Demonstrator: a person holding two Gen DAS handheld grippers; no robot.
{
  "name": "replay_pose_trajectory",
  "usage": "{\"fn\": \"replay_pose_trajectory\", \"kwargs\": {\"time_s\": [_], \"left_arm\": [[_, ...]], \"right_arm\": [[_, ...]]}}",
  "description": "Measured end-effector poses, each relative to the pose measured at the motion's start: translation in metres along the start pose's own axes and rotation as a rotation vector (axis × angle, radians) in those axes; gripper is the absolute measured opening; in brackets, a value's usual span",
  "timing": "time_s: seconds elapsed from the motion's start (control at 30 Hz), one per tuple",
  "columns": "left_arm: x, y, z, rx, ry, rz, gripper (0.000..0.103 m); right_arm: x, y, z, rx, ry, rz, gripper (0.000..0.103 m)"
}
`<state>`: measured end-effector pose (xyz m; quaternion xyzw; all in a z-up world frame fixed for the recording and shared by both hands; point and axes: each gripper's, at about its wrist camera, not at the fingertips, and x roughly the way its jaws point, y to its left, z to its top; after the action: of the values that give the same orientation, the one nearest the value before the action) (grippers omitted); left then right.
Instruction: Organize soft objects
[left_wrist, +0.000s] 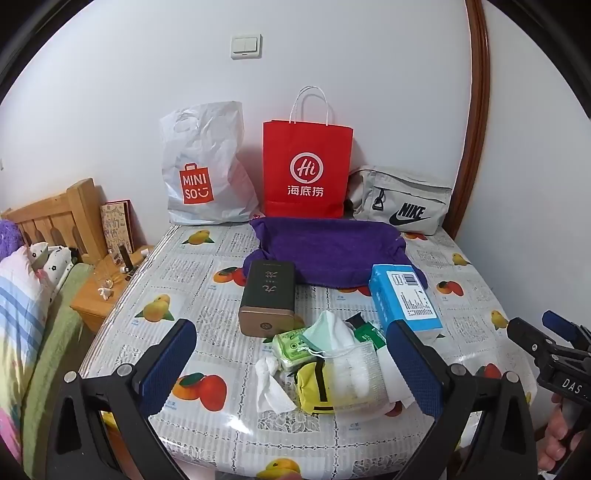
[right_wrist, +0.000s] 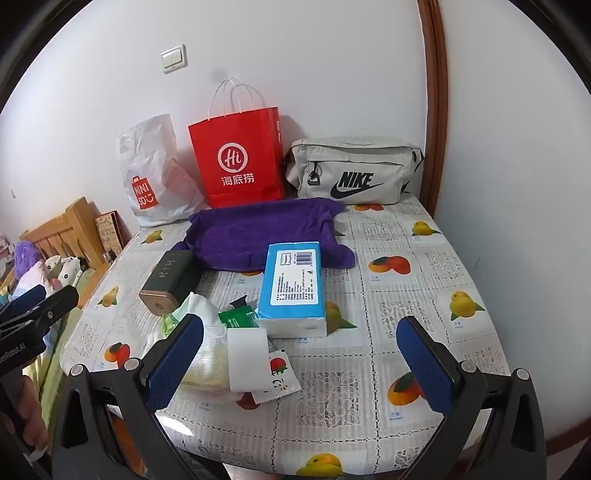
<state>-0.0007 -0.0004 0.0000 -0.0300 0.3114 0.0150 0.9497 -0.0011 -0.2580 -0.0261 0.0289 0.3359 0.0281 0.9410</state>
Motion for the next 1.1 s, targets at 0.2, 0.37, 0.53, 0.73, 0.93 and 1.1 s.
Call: {"fn": "replay_pose_trajectory", "kwargs": {"time_s": [0.2,0.37,0.53,0.73,0.93,1.1], "left_arm": [[0.0,0.0,0.0,0.005,0.005,0.003,0.103],[-0.007,-0.003,0.0,0.009,0.007,0.001,0.103],[-0.012,-0.002,0.001,0.003,0.003,-0.003,0.103],[-0.011,-0.002,0.005,0.005,0.008,-0.002,0.103],[-0.012,-0.003,0.005,0.007,0.007,-0.005,0.103],[-0.012,-0.003,0.004,0.008,0.002,-0.003,0.103]], "right_arm": [[-0.003,0.002,0.001,0.003,0.001,-0.001,0.103],[-0.01,0.004,0.003,0.004,0.001,0.011,0.103],[-0.012,0.004,0.002,0.002,-0.013,0.019,0.103],[-0.015,0.004,0.001,0.003,-0.014,0.023,0.103],[-0.015,0.006,0.002,-0.003,-0.016,0.02,0.103],[-0.016,0.006,0.001,-0.002,-0.021,0.023,0.103]]}}
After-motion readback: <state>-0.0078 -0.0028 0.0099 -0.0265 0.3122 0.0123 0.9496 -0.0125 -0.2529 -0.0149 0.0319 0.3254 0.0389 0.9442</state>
